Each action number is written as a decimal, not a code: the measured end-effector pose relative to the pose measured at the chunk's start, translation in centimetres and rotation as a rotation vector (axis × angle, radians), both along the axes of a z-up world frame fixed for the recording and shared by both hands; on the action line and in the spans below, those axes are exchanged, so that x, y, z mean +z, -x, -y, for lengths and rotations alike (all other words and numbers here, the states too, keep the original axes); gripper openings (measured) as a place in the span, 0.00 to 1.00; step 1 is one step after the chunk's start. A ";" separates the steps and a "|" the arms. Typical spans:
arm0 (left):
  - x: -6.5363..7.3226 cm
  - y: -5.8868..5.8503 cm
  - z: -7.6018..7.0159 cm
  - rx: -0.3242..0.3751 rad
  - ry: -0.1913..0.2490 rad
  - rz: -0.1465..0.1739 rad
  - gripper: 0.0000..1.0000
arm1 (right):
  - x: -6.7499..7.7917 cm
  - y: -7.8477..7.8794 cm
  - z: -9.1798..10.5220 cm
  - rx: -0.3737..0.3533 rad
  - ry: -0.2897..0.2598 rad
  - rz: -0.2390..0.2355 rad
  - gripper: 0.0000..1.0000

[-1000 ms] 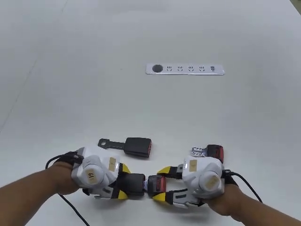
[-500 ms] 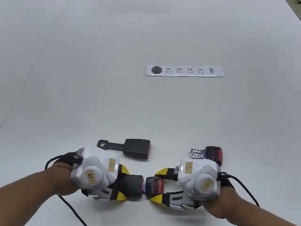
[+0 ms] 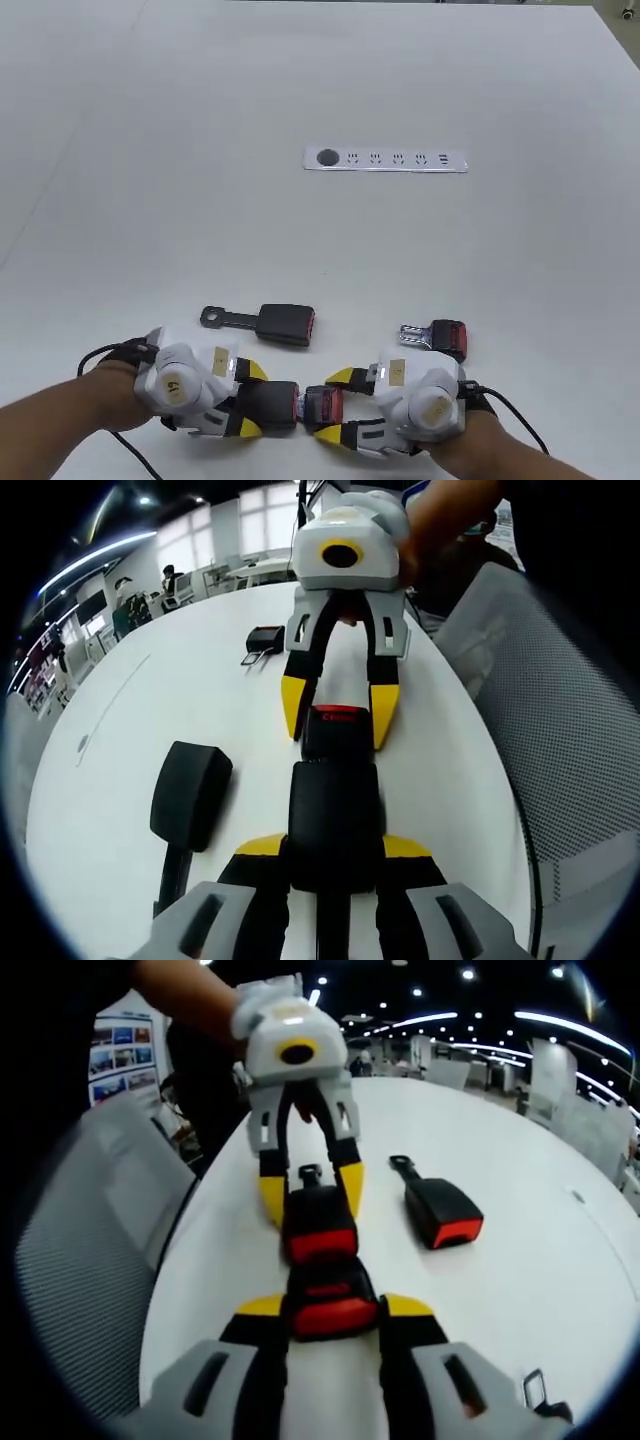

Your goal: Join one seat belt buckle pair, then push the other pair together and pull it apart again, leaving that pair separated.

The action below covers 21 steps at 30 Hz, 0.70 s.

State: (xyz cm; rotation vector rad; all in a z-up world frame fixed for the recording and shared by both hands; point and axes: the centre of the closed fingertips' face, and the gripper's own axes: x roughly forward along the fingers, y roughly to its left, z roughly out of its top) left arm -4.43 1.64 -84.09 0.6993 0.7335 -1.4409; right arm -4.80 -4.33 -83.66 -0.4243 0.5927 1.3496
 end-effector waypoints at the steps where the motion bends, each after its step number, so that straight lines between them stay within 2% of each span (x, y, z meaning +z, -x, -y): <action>1: 0.0 0.0 0.0 -0.003 0.002 0.000 0.34 | 0.0 0.0 0.0 0.002 0.000 0.003 0.34; 13: 0.3 0.1 0.1 0.002 0.031 -0.010 0.33 | 0.0 0.0 0.1 0.007 -0.002 0.032 0.34; 21: 0.3 0.1 0.0 0.003 0.044 -0.015 0.33 | 0.1 -0.1 0.1 -0.012 -0.015 0.030 0.34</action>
